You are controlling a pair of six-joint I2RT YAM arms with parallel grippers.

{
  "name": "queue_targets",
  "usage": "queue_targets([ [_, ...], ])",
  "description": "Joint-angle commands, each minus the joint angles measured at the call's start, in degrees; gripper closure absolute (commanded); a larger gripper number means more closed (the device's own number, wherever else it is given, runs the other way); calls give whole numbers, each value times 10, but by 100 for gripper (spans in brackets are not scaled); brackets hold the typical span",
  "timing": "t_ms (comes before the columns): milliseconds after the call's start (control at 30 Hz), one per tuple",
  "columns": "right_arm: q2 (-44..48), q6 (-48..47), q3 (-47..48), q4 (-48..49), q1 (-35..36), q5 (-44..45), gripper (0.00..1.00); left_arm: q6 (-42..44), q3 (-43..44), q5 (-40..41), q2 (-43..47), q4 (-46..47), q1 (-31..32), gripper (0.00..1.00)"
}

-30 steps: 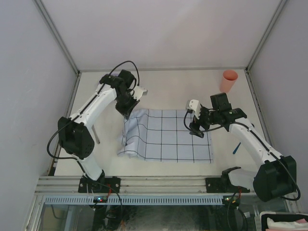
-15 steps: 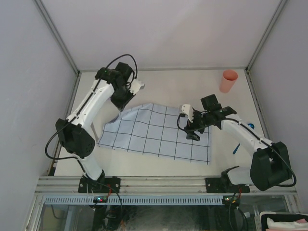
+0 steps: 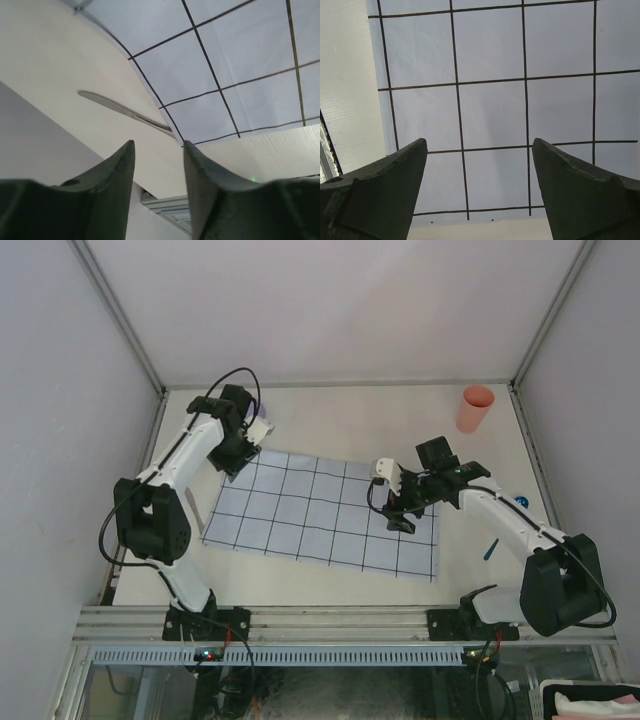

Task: Set the dinner table for one person
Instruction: Flatten out the napkin at the center of the board.

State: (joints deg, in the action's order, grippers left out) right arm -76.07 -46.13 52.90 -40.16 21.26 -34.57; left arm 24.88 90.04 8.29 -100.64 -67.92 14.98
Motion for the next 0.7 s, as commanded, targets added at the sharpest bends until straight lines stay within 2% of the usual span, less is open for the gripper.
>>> queue_targets([
  [0,-9,-9,2,14,10,6,14,24,32,14,16,25,0,43],
  [67,-21,-9,2,17,17,15,14,25,32,4,26,23,0,33],
  [133,-40,-10,6,14,30,31,14,25,22,-5,38,25,0,28],
  [200,-60,-11,12,14,43,46,13,26,7,-8,54,32,0,16],
  [467,-122,-19,58,25,68,97,2,39,-106,31,169,117,-1,10],
  [667,-163,-32,72,35,84,132,0,77,-204,-9,254,160,-1,7],
])
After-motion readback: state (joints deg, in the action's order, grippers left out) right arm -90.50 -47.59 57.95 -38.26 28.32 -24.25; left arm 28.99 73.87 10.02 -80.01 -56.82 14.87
